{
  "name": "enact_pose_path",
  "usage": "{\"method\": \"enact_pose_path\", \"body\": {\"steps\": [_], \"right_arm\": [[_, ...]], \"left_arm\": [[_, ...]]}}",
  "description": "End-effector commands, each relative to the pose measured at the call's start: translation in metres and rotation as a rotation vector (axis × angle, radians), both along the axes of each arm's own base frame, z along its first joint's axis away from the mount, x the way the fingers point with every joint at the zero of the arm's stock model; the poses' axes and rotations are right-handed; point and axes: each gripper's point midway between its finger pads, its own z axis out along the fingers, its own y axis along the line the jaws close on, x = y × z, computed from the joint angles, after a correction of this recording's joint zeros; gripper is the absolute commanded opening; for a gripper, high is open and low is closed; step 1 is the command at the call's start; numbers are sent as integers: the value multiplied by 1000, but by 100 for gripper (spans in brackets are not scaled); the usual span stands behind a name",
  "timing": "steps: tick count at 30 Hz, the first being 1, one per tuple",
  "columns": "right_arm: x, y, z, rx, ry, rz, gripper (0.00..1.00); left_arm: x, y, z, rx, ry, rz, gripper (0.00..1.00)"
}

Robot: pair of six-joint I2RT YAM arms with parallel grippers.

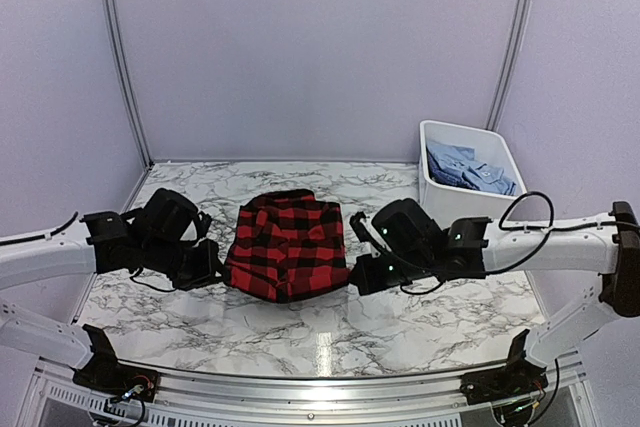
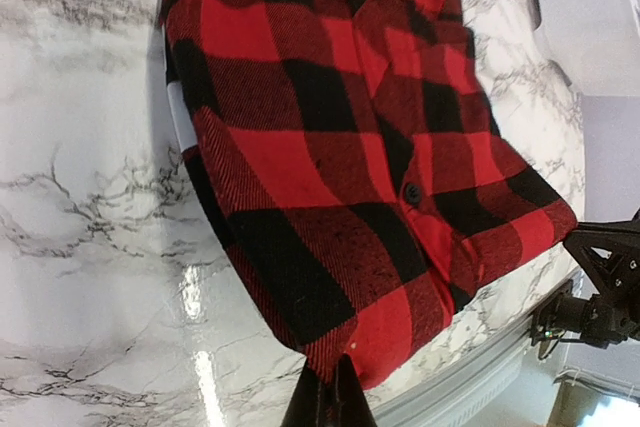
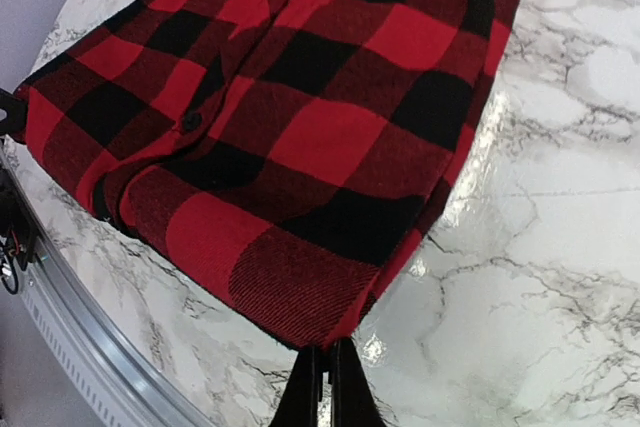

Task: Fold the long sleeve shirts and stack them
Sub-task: Fold the 2/3-rectangle-folded shirt at the center of the board.

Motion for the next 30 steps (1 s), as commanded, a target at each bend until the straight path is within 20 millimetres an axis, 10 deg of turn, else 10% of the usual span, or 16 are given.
{"method": "enact_pose_path", "body": {"steps": [1,9,16,21,30], "right_arm": [[56,14,68,33,-156,-50,0],[232,35,88,77,-306,-133,0],[339,45,-2,71,-234,-181,0],[341,41,-29,53,-190,-186,0],[262,-1,-31,28,-143,-179,0]], "left_arm": [[37,13,35,72,-80,34,0],[203,21,48,104,-167,106,0],[315,3,-17,61,-124,116,0],[317,-7,-50,39,-64,121,0],[237,3,-39,16,-50,143,0]]}}
